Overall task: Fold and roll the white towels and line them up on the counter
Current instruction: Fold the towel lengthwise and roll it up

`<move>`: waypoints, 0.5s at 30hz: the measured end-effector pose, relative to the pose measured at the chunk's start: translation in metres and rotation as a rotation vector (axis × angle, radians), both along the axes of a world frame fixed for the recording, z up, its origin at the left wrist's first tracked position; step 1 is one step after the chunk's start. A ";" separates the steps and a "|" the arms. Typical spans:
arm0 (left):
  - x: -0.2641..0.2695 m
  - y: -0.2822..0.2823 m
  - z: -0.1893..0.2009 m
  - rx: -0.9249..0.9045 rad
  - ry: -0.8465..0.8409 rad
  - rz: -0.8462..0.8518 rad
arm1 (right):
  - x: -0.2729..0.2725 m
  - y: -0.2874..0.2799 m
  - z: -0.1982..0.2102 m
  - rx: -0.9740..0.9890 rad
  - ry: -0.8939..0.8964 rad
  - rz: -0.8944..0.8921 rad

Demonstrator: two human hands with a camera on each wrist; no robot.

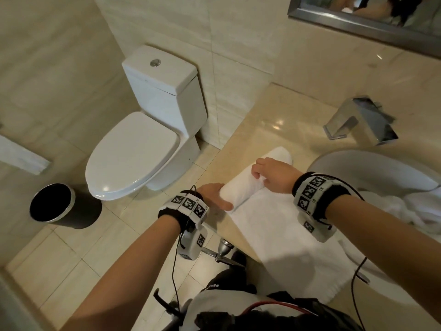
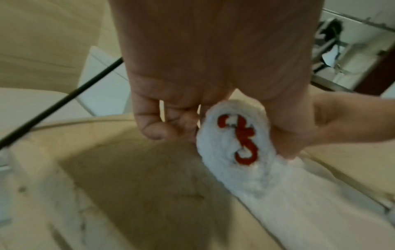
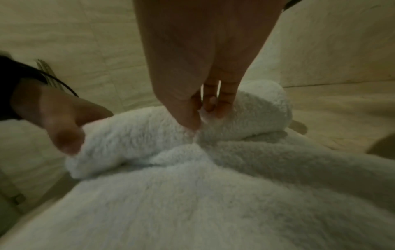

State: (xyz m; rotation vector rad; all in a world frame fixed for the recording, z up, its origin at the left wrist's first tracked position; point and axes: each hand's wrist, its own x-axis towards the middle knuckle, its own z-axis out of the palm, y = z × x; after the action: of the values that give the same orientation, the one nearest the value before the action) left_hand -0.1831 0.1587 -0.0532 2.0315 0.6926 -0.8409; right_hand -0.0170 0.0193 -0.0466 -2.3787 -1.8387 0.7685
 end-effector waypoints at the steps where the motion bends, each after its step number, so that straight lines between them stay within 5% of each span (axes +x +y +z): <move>1: 0.002 -0.003 0.000 0.001 -0.012 -0.023 | 0.001 -0.002 0.002 -0.001 0.022 -0.016; 8: 0.015 0.004 0.012 0.213 -0.023 -0.161 | 0.019 -0.003 0.011 -0.059 -0.215 -0.016; 15: 0.031 0.030 0.015 0.375 -0.064 -0.052 | 0.045 -0.006 0.004 -0.120 -0.078 -0.191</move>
State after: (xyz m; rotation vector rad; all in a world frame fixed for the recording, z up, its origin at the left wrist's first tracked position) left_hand -0.1517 0.1883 -0.0379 2.4083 0.8117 -0.7111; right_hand 0.0281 0.0130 -0.0430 -2.6465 -1.6011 0.7974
